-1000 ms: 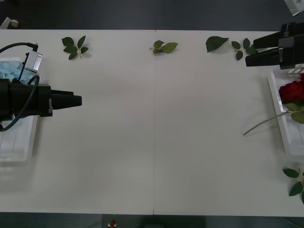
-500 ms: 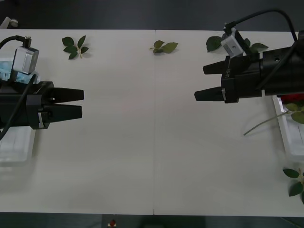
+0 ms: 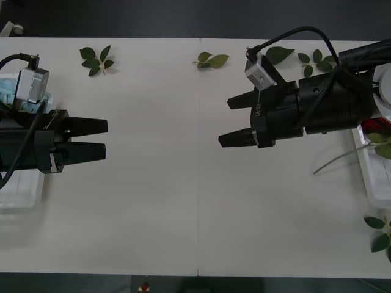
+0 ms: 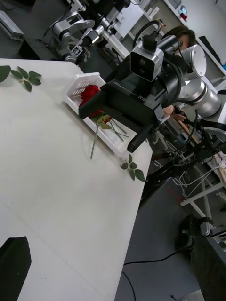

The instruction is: Put the red flowers into the right box and the blue flowers into the left box

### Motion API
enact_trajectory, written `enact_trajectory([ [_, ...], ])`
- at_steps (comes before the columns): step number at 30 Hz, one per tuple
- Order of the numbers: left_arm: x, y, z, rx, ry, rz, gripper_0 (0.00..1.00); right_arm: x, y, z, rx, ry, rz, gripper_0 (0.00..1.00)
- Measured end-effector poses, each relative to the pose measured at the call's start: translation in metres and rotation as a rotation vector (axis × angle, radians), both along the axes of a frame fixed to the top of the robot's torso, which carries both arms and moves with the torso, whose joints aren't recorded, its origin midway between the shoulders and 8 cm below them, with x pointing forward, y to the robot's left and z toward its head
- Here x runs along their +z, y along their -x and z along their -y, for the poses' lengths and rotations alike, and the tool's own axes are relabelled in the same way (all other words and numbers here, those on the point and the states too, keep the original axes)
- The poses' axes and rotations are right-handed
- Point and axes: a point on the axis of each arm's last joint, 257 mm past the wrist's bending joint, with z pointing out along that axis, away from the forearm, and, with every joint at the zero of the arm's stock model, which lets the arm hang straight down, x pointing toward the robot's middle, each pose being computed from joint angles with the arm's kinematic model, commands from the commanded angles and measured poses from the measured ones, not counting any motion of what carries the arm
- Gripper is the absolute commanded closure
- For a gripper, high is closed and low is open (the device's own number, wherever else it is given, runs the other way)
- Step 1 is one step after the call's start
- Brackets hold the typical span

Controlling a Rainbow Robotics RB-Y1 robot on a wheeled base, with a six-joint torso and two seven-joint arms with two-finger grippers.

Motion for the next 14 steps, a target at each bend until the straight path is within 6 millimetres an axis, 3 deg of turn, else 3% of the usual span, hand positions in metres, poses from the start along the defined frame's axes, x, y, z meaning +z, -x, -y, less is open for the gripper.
enact_trajectory([
  [14,0.0,0.0,0.0,0.0,0.0,0.0,0.02,-0.0083,0.0042,0.0039,0.016,0.034,-0.01,0.0],
])
